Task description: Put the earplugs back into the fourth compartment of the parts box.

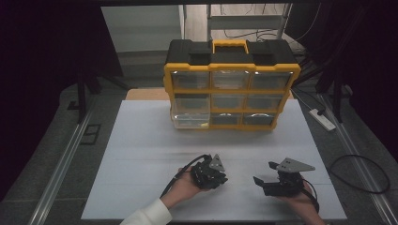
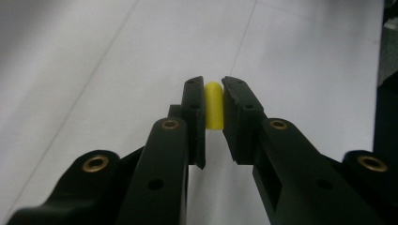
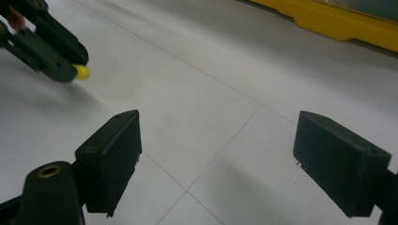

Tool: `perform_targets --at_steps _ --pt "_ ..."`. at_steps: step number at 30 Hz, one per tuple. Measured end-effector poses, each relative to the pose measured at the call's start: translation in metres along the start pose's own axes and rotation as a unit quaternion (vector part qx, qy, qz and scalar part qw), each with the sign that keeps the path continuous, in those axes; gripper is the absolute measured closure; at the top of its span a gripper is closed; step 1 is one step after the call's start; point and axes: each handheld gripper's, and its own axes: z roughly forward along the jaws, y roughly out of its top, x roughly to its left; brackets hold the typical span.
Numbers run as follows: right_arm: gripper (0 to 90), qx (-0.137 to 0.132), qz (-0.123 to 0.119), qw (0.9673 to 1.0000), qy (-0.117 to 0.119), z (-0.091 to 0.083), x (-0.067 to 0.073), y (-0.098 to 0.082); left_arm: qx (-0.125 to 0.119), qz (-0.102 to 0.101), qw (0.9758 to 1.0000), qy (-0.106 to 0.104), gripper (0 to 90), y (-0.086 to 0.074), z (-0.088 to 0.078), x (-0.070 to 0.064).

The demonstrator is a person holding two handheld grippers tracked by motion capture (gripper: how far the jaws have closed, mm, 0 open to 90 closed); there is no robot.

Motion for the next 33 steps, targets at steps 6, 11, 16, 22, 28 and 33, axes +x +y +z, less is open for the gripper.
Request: perform_targets --at_steps 6,11,16,22,28,33 --pt "16.6 0.001 0.000 1.0000 -0.001 0.000 0.000 0.000 -0.037 -0.016 0.9992 -0.002 78.5 -0.003 -0.016 0.003" --pt "16.5 0.000 0.001 1.0000 -0.001 0.000 0.000 0.000 -0.066 -0.029 0.9974 0.007 78.5 -0.004 -0.026 0.004" --pt "16.6 0.000 0.002 1.0000 -0.001 0.000 0.000 0.000 -0.091 -0.038 0.9949 0.018 78.5 -0.006 -0.036 0.006" --pt "16.6 0.000 0.001 1.0000 -0.001 0.000 0.000 0.000 -0.118 -0.039 0.9911 0.046 78.5 -0.003 -0.054 0.008" --pt "16.5 -0.001 0.002 1.0000 -0.001 0.000 0.000 0.000 -0.163 -0.042 0.9837 0.062 78.6 0.006 -0.079 0.011" --pt "16.6 -0.003 0.003 1.0000 -0.002 0.000 0.000 0.000 -0.187 -0.043 0.9789 0.070 78.5 0.014 -0.098 0.017"
